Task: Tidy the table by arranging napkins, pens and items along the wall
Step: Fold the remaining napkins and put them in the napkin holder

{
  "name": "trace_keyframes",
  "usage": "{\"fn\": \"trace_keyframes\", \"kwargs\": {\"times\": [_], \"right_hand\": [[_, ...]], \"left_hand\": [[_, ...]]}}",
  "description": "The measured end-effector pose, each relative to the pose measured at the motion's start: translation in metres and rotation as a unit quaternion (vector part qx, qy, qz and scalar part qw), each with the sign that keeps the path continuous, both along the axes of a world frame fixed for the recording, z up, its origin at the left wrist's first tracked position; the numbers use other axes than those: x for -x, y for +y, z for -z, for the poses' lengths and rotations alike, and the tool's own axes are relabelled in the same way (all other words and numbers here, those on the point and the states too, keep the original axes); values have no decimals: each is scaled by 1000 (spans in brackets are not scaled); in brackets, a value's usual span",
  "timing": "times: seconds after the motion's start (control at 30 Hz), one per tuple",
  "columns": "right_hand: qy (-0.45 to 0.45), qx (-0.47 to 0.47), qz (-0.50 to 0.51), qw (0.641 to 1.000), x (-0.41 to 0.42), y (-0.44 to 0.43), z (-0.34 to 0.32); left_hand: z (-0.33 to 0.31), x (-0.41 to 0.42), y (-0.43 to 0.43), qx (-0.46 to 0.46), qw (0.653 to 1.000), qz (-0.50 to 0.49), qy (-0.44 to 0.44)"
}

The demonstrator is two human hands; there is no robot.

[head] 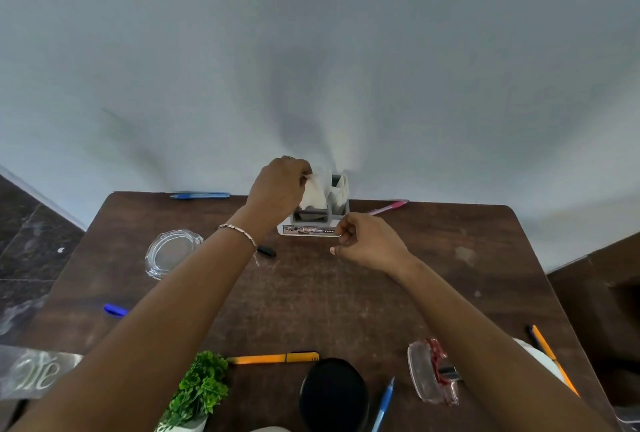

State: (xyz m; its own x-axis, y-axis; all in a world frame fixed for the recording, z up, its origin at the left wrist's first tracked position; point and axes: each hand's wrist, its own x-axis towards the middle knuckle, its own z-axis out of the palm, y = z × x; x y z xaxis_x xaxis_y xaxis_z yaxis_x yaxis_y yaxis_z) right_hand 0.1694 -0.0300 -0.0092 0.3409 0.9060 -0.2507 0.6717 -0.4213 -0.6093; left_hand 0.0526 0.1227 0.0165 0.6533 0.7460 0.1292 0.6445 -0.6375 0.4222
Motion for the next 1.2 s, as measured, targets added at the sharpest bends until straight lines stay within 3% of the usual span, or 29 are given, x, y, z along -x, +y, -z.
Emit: {"fn": "trace_keyframes", "kwargs": {"times": [0.6,0.8,1.03,1.2], "right_hand": [[41,5,-19,999,4,0,13],[43,9,-24,999,1,-1,16],[39,1,-16,999,-1,2,18],[39,6,-16,999,-2,3,20]], "left_hand": [[-7,-17,7,-103,976,110,156],[-7,-21,10,-79,971,133,182],[1,-27,13,-129,979,95,125],[1,-27,13,-109,979,102,137]]}}
